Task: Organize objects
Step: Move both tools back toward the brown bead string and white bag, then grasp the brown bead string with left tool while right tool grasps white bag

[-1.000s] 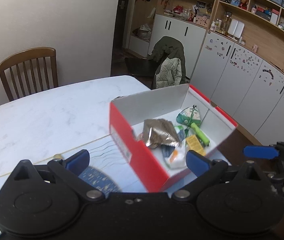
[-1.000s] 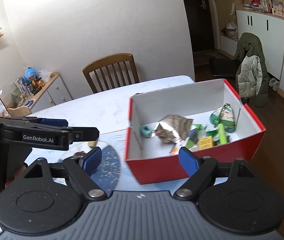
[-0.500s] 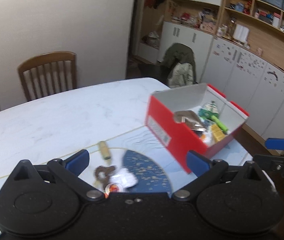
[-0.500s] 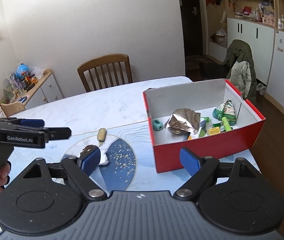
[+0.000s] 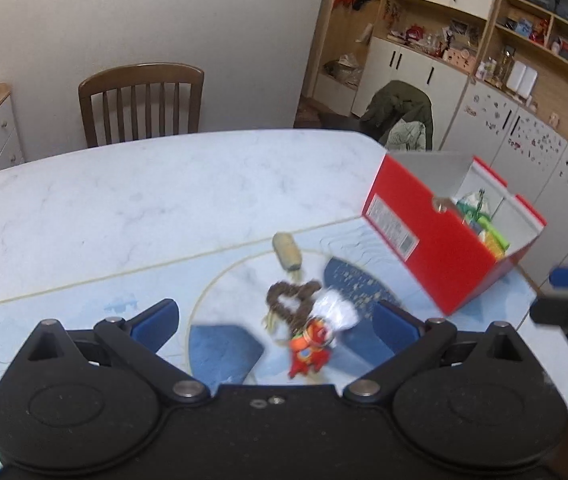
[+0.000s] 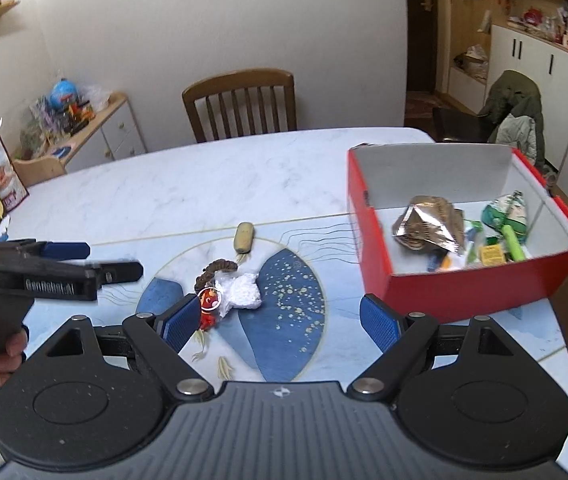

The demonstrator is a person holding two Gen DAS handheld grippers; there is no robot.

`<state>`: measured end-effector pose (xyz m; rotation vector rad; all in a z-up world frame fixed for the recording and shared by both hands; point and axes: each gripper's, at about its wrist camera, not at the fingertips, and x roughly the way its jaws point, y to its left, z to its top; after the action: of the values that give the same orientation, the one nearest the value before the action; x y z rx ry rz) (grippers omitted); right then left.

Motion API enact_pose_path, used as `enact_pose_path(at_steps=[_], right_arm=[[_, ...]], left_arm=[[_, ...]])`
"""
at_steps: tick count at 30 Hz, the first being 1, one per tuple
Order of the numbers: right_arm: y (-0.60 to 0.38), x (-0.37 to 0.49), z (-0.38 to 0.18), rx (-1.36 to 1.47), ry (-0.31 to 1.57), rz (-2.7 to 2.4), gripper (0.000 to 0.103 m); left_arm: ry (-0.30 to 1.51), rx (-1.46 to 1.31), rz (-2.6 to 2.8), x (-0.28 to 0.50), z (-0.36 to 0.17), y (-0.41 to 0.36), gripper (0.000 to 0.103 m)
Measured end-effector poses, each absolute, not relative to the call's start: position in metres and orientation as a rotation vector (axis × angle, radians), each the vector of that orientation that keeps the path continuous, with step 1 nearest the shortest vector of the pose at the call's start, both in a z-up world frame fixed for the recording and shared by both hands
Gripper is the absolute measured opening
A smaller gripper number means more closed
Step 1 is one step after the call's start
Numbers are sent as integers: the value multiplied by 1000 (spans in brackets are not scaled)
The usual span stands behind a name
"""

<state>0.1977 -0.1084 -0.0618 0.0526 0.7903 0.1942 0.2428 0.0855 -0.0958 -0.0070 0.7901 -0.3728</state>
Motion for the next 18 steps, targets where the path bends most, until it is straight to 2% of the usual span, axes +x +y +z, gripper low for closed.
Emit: enact_pose_path(at_steps=[9, 18], right_arm=[[-83, 244, -101, -5, 873, 212, 87], [-73, 273, -144, -66, 930, 238, 86]], left_arm=[[878, -37, -363, 251, -138, 86, 103], [883, -63, -368, 278, -148, 81, 98]])
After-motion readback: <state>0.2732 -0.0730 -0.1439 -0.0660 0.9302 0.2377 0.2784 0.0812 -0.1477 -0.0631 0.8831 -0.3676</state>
